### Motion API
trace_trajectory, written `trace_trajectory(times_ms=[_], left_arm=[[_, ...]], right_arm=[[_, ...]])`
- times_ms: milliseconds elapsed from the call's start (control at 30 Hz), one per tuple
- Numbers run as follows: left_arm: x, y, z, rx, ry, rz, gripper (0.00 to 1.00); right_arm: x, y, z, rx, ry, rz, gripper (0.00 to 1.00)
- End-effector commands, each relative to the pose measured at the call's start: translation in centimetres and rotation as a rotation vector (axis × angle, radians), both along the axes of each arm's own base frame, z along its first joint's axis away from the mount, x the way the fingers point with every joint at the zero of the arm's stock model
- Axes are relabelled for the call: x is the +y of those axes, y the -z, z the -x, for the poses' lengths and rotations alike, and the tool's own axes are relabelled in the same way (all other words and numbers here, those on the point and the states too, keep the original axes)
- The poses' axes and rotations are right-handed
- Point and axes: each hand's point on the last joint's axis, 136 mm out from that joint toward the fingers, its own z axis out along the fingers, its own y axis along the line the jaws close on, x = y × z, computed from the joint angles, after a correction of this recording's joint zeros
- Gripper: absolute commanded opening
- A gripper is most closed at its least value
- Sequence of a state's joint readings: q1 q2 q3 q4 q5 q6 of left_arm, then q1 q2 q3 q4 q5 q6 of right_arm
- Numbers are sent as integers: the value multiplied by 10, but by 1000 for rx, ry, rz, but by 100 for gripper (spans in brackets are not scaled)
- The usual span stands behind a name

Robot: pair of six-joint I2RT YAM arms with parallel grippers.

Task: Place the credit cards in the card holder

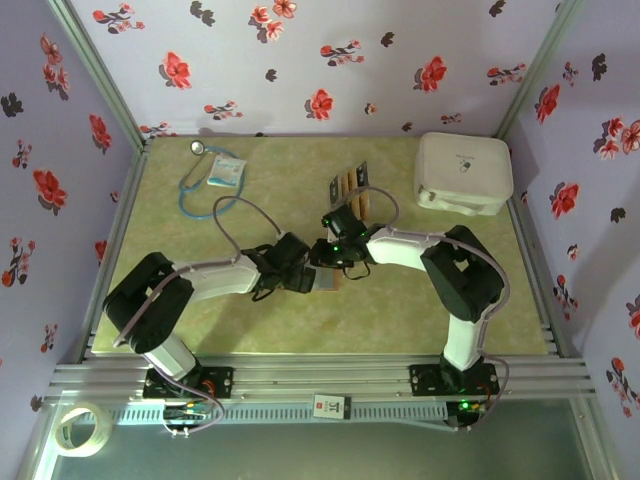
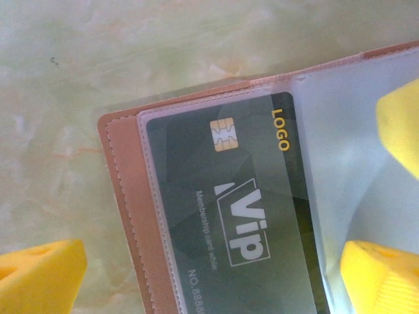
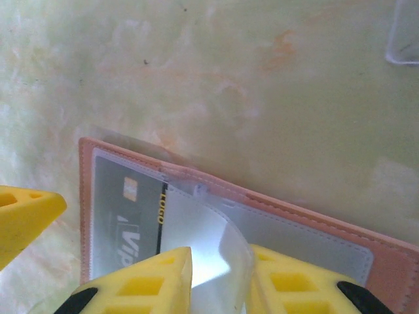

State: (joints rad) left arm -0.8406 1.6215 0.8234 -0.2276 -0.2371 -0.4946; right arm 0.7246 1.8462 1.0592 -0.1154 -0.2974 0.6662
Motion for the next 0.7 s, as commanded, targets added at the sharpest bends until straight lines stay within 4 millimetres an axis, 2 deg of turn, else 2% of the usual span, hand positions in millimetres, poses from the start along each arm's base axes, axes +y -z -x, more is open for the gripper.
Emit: trace_trajectory(times_ms=[0, 167, 300, 533, 667], left_arm=[[4, -27, -4, -56, -17, 1, 100], [20, -69, -14, -127, -77, 50, 100], [40, -90, -17, -165, -129, 83, 100], [70, -96, -14, -182, -200, 102, 100], [75, -94, -11, -179, -212, 104, 100]], right_arm=[[12, -8, 4, 21, -1, -67, 25], [27, -21, 9, 14, -13, -90, 26], [43, -17, 10, 18, -23, -88, 26], [70, 1, 4, 34, -30, -74, 27], [77, 9, 1, 46, -25, -72, 27]])
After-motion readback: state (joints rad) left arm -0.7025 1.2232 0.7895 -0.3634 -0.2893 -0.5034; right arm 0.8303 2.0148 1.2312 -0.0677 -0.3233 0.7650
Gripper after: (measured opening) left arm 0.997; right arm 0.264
